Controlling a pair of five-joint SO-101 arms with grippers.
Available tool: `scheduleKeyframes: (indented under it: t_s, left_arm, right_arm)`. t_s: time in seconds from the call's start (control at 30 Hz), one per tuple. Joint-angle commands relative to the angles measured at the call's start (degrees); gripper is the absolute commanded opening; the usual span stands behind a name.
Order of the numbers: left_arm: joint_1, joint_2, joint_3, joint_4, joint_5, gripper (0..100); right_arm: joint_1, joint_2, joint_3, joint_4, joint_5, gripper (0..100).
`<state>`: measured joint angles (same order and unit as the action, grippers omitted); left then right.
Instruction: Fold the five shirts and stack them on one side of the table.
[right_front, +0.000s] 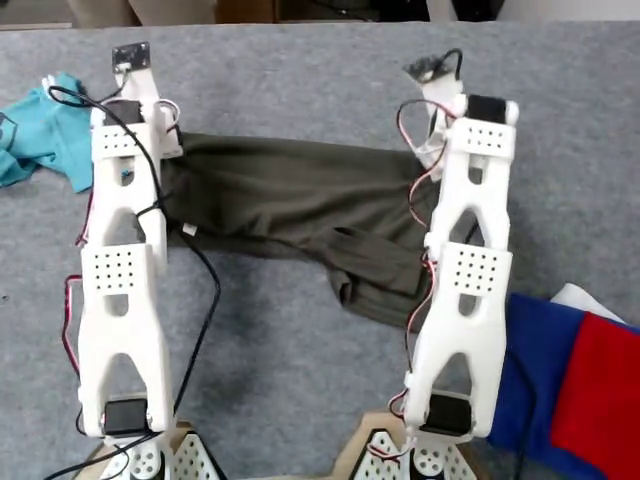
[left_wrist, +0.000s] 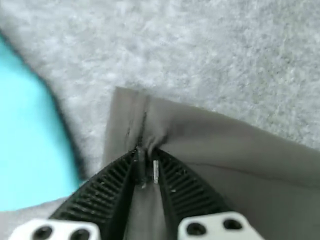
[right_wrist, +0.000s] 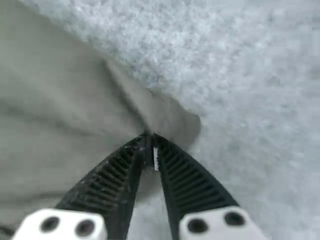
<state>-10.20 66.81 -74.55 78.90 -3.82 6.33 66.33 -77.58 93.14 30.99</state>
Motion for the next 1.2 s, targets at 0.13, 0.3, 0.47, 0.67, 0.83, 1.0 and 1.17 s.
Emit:
scheduleKeyframes:
  t_s: [0.13, 0.3, 0.47, 0.67, 0.83, 1.0, 1.17]
  left_arm:
    - [4.92, -1.27, -21.45, 14.24, -5.80, 4]
    - [5.71, -3.21, -20.92, 22.07, -7.56, 2]
    - [3.34, -4.88, -20.57, 22.24, -7.47, 2]
    - [1.05, -8.13, -10.46, 22.24, -7.12, 2]
    - [-0.53, -14.46, 2.29, 22.24, -5.01, 2]
    - [0.70, -24.04, 16.79, 21.80, -5.01, 2]
    - [3.52, -31.96, 31.21, 13.36, -5.27, 2]
  right_arm:
    - [-3.56, -6.46, -14.64, 9.23, 0.44, 0.6]
    - [-6.02, -18.68, 1.27, 9.32, -0.70, 0.5]
    - [-12.18, -32.13, 21.14, 9.23, -1.93, 0.5]
    - [-18.51, -37.93, 38.46, 3.96, -5.98, 0.5]
    - [-21.67, -37.93, 46.20, 1.23, -6.95, 0.5]
    - [-22.37, -37.93, 51.30, -3.08, -6.95, 0.5]
    - [-22.29, -37.85, 55.43, -8.26, -6.95, 0.5]
